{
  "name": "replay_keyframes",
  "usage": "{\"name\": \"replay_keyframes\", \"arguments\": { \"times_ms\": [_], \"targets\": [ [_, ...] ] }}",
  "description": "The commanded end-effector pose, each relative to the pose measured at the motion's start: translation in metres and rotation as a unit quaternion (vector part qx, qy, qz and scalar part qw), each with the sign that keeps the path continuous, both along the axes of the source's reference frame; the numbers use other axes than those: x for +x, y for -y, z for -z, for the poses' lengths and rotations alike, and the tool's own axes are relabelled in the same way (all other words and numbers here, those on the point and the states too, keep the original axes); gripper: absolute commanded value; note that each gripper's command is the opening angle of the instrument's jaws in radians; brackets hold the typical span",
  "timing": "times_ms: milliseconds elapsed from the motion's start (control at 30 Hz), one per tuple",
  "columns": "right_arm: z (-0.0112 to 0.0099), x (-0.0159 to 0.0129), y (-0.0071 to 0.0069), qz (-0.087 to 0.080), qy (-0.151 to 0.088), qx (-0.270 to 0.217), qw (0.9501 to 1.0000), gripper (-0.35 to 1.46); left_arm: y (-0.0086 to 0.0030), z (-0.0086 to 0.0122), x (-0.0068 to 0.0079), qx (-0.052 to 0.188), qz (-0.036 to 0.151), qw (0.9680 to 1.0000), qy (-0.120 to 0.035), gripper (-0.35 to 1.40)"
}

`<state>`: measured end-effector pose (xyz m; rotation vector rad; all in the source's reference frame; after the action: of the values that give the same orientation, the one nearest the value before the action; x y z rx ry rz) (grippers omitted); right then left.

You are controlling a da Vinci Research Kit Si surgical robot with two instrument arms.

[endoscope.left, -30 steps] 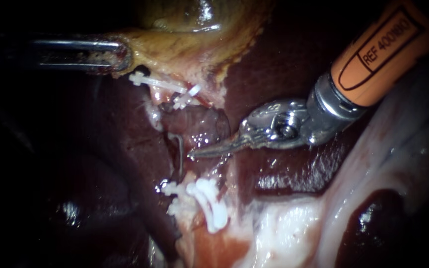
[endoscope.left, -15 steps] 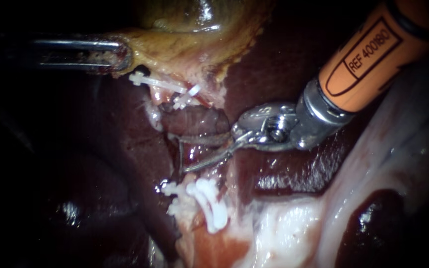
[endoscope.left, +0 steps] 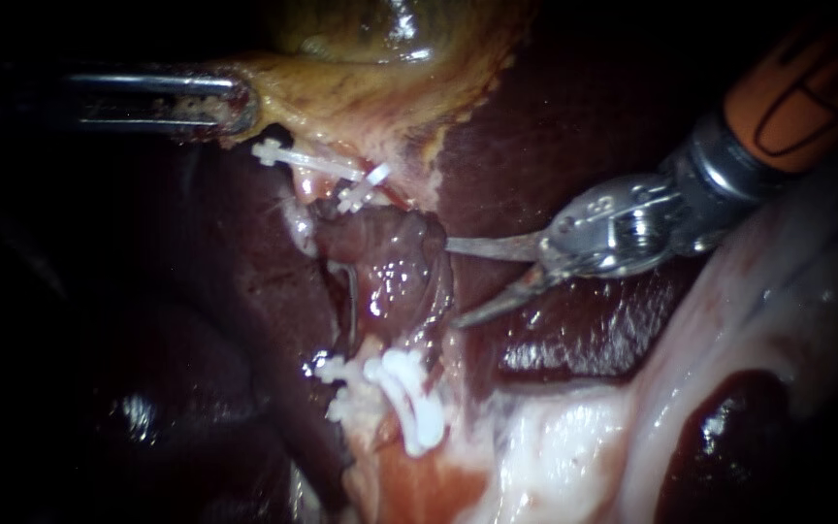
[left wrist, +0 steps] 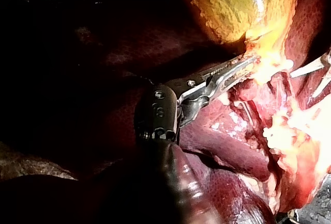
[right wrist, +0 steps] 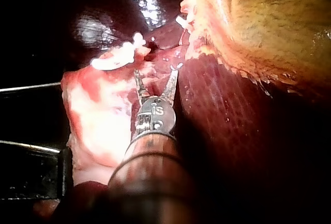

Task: Go back from the cut right tube

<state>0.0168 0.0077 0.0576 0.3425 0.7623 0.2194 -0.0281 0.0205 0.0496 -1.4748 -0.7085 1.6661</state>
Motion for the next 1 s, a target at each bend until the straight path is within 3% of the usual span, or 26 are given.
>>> {"name": "replay_keyframes", "arguments": {
  "times_ms": [33, 267, 533, 733, 1000],
  "targets": [
    [0.0002, -0.0005, 0.0001, -0.001, 0.007, -0.003, 1.0000, 1.45, 0.0000, 0.0000, 0.0000, 0.000, 0.000, 1.0000, 0.000, -0.35],
    [0.0010, -0.0039, 0.0005, -0.022, 0.020, -0.012, 0.9995, 1.45, 0.0000, 0.0000, 0.0000, 0.000, 0.001, 1.0000, -0.001, -0.35],
    [0.0018, -0.0063, -0.0003, -0.043, 0.031, -0.008, 0.9986, 1.45, 0.0002, -0.0008, -0.0006, -0.002, 0.002, 1.0000, -0.002, -0.35],
    [0.0019, -0.0068, -0.0001, -0.043, 0.031, -0.008, 0.9985, 1.45, 0.0009, -0.0029, -0.0024, -0.008, 0.006, 0.9999, -0.004, -0.35],
    [0.0021, -0.0073, 0.0000, -0.042, 0.031, -0.008, 0.9986, 1.45, 0.0020, -0.0066, -0.0053, -0.008, -0.007, 0.9998, -0.014, -0.35]
  ]
}}
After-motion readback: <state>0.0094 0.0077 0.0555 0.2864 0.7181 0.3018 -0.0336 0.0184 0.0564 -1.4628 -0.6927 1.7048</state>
